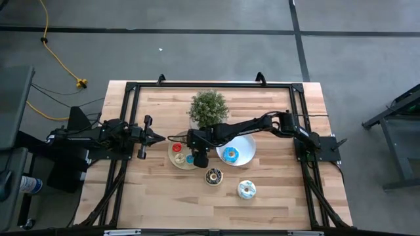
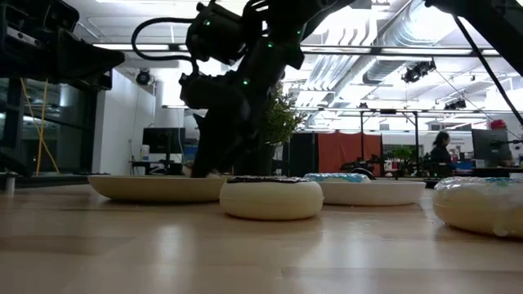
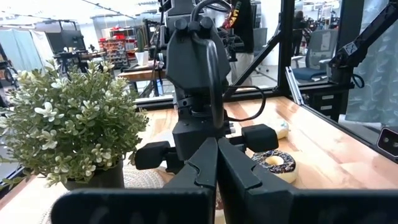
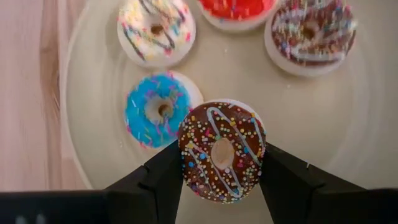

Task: Pick & Place donuts
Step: Put the small brown donut on the brown plate

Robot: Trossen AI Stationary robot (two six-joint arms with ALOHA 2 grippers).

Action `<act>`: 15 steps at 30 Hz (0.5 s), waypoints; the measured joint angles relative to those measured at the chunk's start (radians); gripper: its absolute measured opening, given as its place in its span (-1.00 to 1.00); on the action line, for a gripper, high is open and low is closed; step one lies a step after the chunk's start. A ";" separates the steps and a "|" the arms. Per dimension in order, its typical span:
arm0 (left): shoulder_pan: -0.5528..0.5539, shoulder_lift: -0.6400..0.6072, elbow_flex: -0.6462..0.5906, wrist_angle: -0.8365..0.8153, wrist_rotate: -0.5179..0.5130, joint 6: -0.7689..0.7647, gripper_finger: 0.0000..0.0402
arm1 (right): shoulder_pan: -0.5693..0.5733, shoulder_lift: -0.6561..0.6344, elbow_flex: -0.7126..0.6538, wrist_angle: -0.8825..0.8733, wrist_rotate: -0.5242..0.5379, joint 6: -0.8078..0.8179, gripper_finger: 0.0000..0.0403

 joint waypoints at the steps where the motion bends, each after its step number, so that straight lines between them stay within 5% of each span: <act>1: 0.000 0.000 0.000 0.000 0.000 0.000 -1.00 | 0.000 0.000 0.000 -0.006 0.000 0.009 -0.10; 15: 0.000 0.000 0.001 -0.022 -0.002 0.000 -1.00 | -0.003 0.025 -0.010 0.019 -0.038 0.017 -0.10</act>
